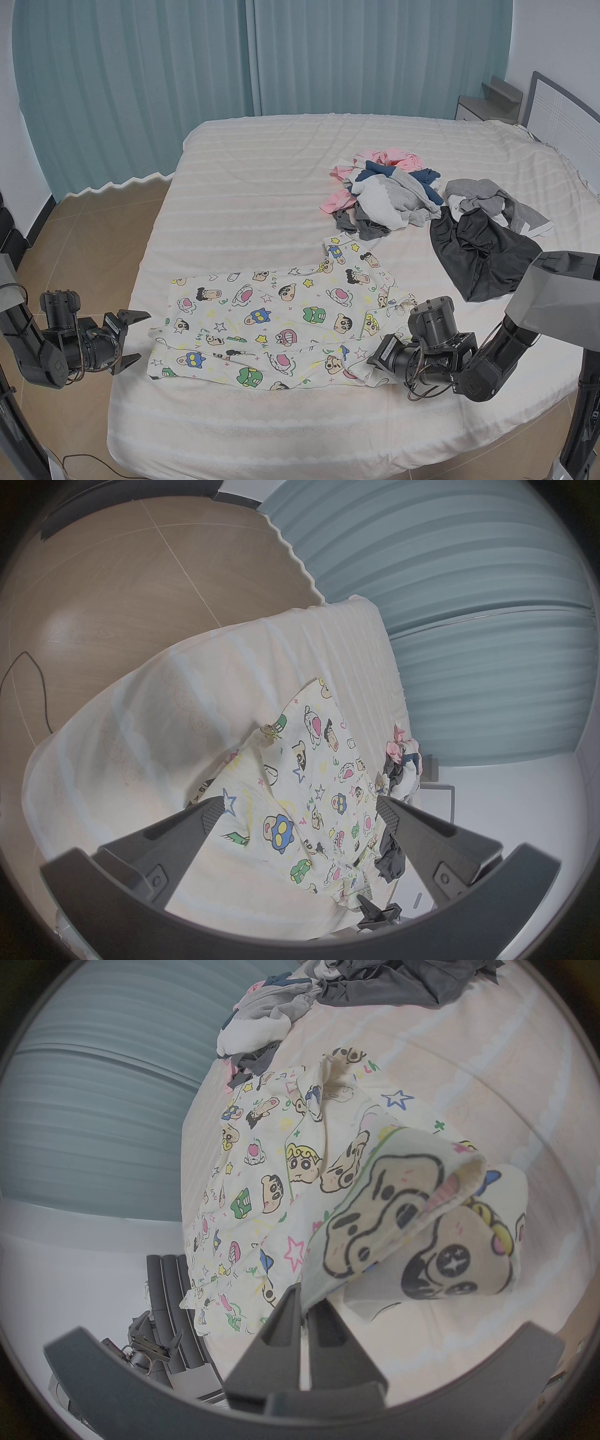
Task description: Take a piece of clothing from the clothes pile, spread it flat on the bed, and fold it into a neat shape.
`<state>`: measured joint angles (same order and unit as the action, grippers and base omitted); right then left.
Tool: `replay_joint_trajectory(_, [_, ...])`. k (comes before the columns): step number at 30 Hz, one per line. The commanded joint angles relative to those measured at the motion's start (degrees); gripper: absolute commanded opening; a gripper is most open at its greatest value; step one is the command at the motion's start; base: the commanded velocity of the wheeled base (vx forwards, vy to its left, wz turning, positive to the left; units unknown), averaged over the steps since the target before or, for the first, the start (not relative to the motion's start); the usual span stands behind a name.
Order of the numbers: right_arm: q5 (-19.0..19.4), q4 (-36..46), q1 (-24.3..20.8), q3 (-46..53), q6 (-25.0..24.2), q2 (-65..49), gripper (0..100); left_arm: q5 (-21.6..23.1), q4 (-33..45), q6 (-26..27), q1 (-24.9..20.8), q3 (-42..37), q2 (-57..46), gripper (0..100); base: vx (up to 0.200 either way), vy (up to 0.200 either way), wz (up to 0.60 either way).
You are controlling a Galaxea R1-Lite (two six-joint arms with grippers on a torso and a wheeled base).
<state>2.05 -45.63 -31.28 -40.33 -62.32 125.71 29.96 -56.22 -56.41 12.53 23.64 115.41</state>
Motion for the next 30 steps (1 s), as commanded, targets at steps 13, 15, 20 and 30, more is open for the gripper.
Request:
replay_joint_trajectory(13, [-0.20, 1.77, -4.40, -4.50, 2.82, -3.19, 0, 0.01, -0.03, -0.02, 0.12, 0.09, 0.17, 100, 0.000, 0.000, 0.00])
replay_joint_trajectory(15, [-0.47, 1.77, -4.75, -4.41, 2.73, -2.40, 0, 0.01, -0.03, -0.02, 0.12, 0.18, 0.17, 100, 0.000, 0.000, 0.00])
replay_joint_trajectory(20, [-1.52, 2.39, -4.84, -3.71, 2.73, -1.08, 0, 0.01, -0.03, -0.02, 0.12, 0.18, 0.43, 100, 0.000, 0.000, 0.00])
replay_joint_trajectory(30, [-1.61, 5.55, -5.19, -1.69, 2.29, -1.61, 0, 0.01, -0.03, -0.02, 0.21, 0.27, 0.52, 100, 0.000, 0.000, 0.00])
